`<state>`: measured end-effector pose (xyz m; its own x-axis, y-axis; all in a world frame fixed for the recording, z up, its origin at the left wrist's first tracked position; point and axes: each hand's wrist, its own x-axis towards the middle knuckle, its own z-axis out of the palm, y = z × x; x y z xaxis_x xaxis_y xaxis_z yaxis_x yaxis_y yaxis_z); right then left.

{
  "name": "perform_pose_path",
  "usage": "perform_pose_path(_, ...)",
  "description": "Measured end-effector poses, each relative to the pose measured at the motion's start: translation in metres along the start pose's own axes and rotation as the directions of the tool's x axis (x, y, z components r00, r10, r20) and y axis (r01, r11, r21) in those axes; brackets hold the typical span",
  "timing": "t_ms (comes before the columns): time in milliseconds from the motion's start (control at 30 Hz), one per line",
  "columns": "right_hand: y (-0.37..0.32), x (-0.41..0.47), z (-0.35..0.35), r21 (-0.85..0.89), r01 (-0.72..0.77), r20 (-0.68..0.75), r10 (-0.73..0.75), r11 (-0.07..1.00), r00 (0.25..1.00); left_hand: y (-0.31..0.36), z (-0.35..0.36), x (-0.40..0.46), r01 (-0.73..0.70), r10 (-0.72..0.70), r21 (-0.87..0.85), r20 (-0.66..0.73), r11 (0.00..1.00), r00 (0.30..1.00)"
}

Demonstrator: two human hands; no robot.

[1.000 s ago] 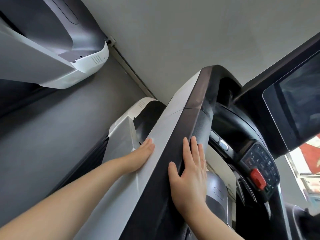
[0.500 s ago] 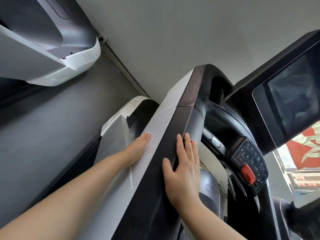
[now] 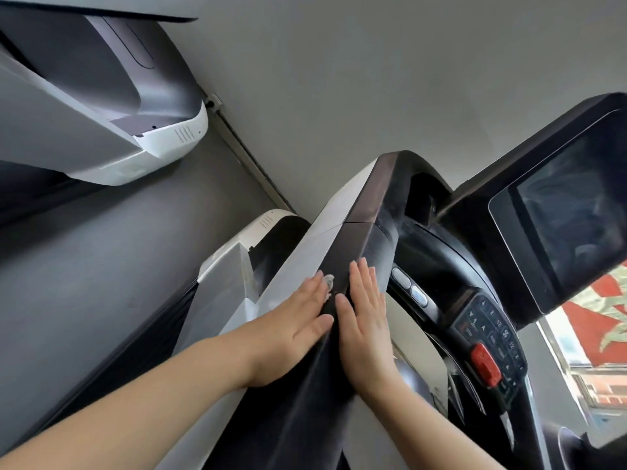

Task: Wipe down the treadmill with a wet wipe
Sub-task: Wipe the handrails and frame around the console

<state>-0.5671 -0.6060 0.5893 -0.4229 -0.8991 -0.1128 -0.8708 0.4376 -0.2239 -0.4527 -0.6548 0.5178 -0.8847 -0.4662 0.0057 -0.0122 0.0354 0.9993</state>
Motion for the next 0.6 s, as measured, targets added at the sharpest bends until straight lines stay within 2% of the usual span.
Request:
perform_pose_path(100,0.021,0.052,-0.022,-0.120,0.074,0.066,-0.067,0.990,0.996,-0.007,-0.005,0.020,0.085,-0.085,-0.110,0.002,0.990,0.996)
perform_pose_path(233,0.023,0.123,-0.035,-0.231,0.080,0.101,-0.058,0.970,0.993,-0.027,-0.010,0.049,0.145,-0.158,-0.276,-0.025,0.950,0.987)
perform_pose_path(367,0.024,0.141,-0.032,-0.219,0.113,0.061,-0.102,0.969,0.993,-0.053,-0.013,0.071,0.171,-0.207,-0.437,-0.036,0.883,0.978)
perform_pose_path(533,0.026,0.141,-0.032,-0.235,0.120,0.052,-0.111,0.964,0.992,-0.100,-0.019,0.099,0.387,-0.439,-0.477,0.002,0.789,0.898)
perform_pose_path(600,0.026,0.141,-0.030,-0.232,0.125,0.054,-0.116,0.965,0.992,-0.120,-0.019,0.112,0.429,-0.486,-0.479,0.004,0.766,0.874)
